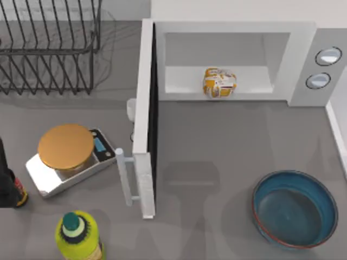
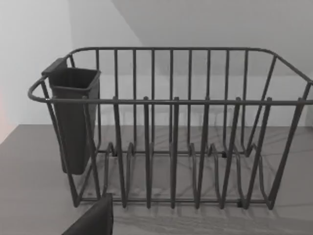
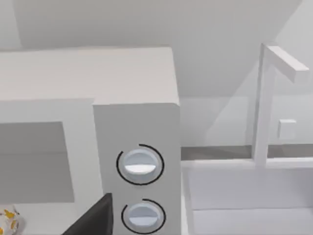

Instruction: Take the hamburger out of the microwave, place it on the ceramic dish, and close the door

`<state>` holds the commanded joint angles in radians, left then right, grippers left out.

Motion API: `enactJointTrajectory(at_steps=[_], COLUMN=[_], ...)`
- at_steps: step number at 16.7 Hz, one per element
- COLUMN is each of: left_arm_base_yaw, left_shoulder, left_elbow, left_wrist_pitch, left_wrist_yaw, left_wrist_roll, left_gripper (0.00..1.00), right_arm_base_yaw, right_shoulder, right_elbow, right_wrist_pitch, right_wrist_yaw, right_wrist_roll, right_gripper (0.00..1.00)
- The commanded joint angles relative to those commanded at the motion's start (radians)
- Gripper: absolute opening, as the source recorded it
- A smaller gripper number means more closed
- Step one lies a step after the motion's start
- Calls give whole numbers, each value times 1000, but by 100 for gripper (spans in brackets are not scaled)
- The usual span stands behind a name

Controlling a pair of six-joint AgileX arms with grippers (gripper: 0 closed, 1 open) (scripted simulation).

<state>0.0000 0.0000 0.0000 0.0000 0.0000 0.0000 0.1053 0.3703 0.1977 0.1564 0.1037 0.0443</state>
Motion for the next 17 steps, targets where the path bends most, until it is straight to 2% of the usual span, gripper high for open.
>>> enactJointTrajectory(at_steps=[17], left_arm_base_yaw=[0], left_shoulder=[0], left_elbow=[0], left_wrist_pitch=[0], left_wrist_yaw=[0], left_wrist_roll=[0], left_gripper=[100], right_arm_base_yaw=[440], right_shoulder=[1841], right_elbow=[826], right_wrist_pitch=[653], right_wrist_yaw=[433], right_wrist_roll=[185], right_gripper=[100])
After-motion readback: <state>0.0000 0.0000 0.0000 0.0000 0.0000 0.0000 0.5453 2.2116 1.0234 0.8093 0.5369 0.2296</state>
